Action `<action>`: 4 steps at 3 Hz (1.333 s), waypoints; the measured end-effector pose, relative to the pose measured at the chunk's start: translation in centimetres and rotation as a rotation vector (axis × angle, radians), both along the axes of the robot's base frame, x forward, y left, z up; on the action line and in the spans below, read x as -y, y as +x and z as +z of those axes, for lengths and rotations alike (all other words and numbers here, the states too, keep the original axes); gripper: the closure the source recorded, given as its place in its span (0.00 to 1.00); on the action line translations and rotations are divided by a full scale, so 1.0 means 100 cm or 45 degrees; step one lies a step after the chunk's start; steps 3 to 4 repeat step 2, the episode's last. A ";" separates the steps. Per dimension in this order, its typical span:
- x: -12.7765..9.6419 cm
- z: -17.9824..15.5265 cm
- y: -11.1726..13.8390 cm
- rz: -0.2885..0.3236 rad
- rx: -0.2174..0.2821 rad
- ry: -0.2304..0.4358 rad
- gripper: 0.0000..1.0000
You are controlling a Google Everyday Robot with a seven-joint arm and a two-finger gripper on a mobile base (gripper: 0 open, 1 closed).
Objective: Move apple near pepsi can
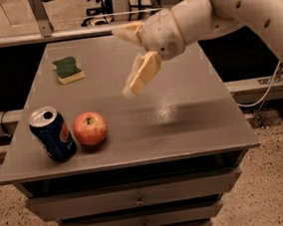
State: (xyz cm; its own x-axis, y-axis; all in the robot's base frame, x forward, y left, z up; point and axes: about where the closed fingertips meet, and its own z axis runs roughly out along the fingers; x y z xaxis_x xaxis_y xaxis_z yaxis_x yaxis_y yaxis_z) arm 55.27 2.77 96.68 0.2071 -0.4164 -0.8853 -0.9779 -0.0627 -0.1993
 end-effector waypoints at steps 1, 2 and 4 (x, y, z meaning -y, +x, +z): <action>0.062 0.066 0.038 -0.218 0.246 0.029 0.00; 0.073 0.093 0.052 -0.295 0.318 0.076 0.00; 0.073 0.093 0.052 -0.295 0.318 0.076 0.00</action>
Offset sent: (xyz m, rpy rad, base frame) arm 0.0321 -0.0532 0.0575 0.0165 -0.1682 -0.1420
